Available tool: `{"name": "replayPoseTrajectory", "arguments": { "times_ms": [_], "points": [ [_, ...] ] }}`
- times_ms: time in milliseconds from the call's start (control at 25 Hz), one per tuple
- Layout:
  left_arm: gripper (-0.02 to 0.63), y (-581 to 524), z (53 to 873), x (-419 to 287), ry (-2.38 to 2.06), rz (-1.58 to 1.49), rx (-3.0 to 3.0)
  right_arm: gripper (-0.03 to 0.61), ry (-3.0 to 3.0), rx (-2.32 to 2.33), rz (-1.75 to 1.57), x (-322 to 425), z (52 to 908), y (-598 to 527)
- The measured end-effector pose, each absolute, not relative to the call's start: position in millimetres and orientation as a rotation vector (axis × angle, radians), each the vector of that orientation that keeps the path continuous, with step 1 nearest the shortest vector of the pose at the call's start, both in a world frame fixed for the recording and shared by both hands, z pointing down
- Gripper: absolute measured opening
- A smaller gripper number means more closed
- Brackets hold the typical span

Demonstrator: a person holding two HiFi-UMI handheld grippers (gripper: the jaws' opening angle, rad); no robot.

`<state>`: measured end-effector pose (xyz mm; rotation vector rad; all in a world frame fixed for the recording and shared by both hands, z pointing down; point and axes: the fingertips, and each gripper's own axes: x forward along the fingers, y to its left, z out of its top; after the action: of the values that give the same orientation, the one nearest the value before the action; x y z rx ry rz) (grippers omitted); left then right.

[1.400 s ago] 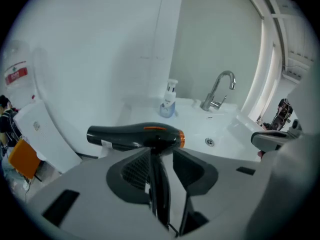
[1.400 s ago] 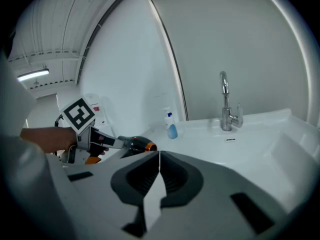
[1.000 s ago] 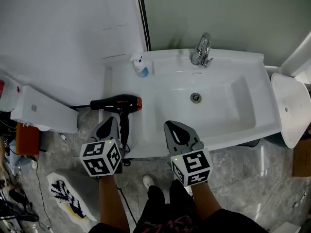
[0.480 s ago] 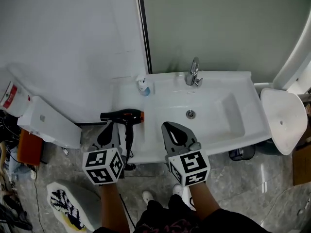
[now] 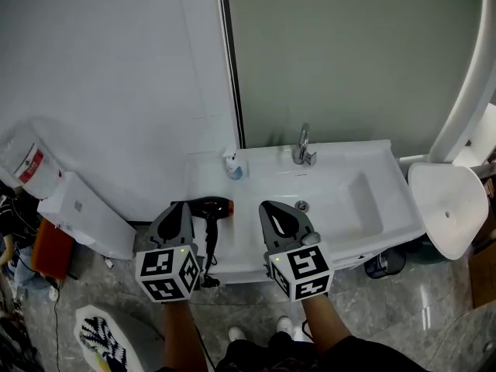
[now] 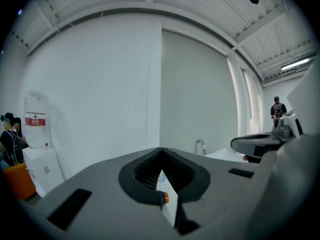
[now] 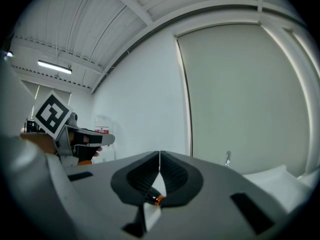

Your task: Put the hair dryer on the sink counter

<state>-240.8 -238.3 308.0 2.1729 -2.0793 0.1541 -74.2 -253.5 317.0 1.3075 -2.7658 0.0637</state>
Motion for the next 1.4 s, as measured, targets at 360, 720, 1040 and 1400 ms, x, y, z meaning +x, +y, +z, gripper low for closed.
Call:
{"name": "replayPoseTrajectory", "arguments": {
  "times_ms": [360, 720, 1040, 1400],
  "points": [
    [0.009, -210, 261, -244, -2.158, 0.040, 2.232, 0.020, -2.795, 1.353, -0.055, -64, 271, -236],
    [0.009, -203, 237, -237, -2.175, 0.003, 2.299, 0.020, -2.777, 1.435, -0.131, -42, 247, -235],
    [0.009, -204, 235, -239, -2.191, 0.015, 2.303, 0.020, -2.765, 1.494, -0.120, -29, 240, -237],
    [0.009, -205, 239, -240, -2.189, 0.014, 2.299, 0.020, -2.747, 1.485, -0.114, -29, 247, -237]
  ]
}}
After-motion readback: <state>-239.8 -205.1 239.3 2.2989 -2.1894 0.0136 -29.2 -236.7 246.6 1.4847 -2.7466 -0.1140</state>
